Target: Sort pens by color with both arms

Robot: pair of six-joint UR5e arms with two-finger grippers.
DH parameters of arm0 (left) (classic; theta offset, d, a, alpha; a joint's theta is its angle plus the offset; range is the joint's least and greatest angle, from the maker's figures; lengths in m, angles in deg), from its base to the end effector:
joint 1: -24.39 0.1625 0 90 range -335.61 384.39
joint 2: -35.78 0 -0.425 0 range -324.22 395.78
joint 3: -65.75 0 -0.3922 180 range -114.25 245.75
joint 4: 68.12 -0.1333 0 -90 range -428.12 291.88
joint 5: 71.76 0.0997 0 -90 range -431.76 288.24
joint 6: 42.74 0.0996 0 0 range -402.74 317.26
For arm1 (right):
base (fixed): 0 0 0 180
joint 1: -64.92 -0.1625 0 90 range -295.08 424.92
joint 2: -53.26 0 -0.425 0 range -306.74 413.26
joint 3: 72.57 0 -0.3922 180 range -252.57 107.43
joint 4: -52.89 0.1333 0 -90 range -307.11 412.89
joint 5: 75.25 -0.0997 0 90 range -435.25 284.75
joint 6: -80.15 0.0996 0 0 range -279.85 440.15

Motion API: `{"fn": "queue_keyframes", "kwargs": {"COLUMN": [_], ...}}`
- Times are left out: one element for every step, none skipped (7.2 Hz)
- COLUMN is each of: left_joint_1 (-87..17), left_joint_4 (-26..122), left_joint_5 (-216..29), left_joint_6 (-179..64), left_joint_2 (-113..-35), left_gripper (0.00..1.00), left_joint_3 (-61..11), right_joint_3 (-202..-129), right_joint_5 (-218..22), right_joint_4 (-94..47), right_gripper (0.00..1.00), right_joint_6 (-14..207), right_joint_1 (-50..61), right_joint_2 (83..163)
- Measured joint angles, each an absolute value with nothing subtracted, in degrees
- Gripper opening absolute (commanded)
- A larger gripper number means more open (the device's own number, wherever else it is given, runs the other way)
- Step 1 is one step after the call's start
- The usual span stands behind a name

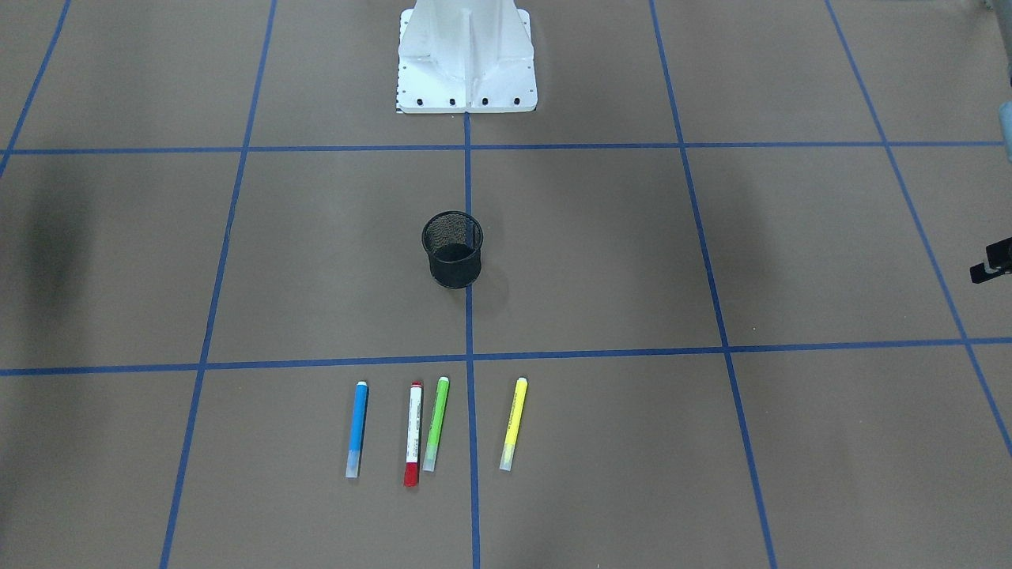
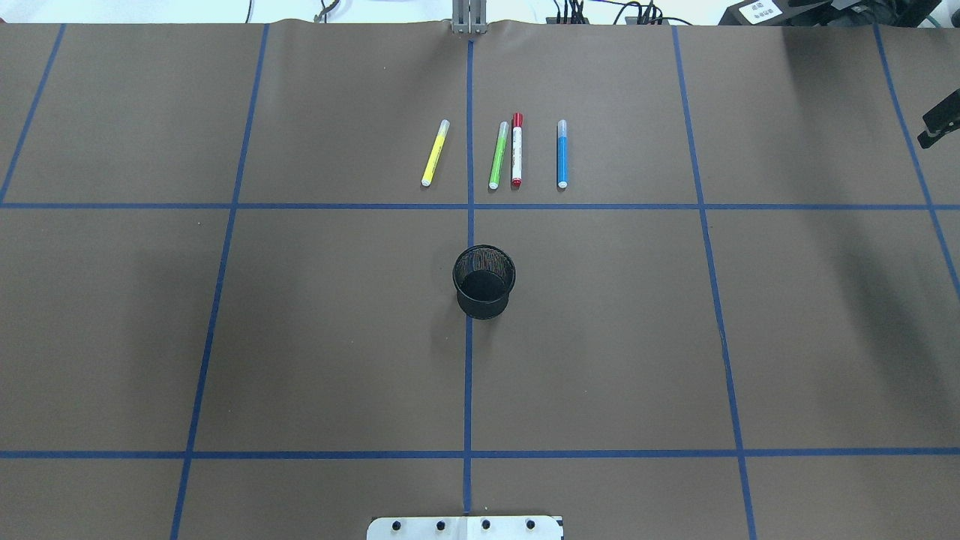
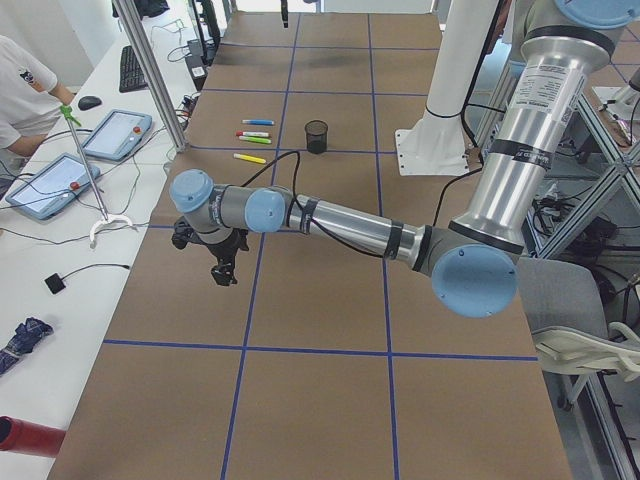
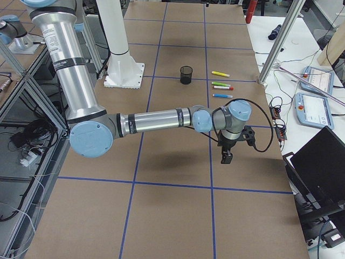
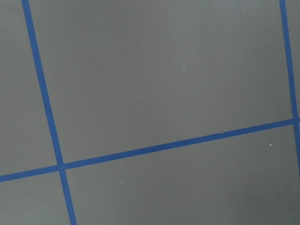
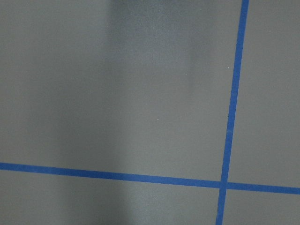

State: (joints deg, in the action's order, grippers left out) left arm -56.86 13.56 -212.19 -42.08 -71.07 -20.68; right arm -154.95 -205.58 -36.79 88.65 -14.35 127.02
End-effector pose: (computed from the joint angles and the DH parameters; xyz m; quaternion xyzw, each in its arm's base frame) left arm 0.0369 -0.6112 0.5338 0.0090 0.4273 0.0925 0.8993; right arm -0.0472 -0.6189 0.5713 0.0147 -0.3511 -0.0451 0.9351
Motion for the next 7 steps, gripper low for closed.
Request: {"fn": "queue_keyframes", "kwargs": {"left_joint_1": [-57.0, -57.2, -57.4, -57.6, -57.7, -57.7, -57.7], "left_joint_4": [13.7, 13.7, 13.7, 13.7, 13.7, 13.7, 13.7], "left_joint_5": [-212.0, -211.9, -211.6, -211.4, -211.3, -211.3, -211.2], "left_joint_6": [-42.0, -42.0, -42.0, -42.0, -42.0, -42.0, -42.0], "left_joint_2": [-69.9, -69.4, -69.1, -69.1, -69.2, -69.5, -69.6], "left_gripper": [1.00, 1.00, 0.99, 0.99, 0.99, 0.99, 0.99], "left_joint_3": [-20.9, -20.7, -20.3, -20.0, -20.0, -20.4, -21.1], "right_joint_3": [-156.1, -158.0, -159.4, -160.0, -160.0, -160.0, -160.0], "right_joint_5": [-205.8, -206.4, -206.9, -207.1, -207.1, -207.1, -207.2], "right_joint_4": [-37.0, -37.3, -37.5, -37.5, -37.5, -37.5, -37.5], "right_gripper": [1.00, 1.00, 1.00, 1.00, 1.00, 1.00, 1.00], "right_joint_6": [88.8, 89.0, 89.1, 89.1, 89.2, 89.2, 89.2], "right_joint_1": [-14.4, -14.4, -14.4, -14.4, -14.4, -14.4, -14.4], "right_joint_2": [127.1, 127.5, 128.2, 128.6, 128.8, 129.0, 129.3]}}
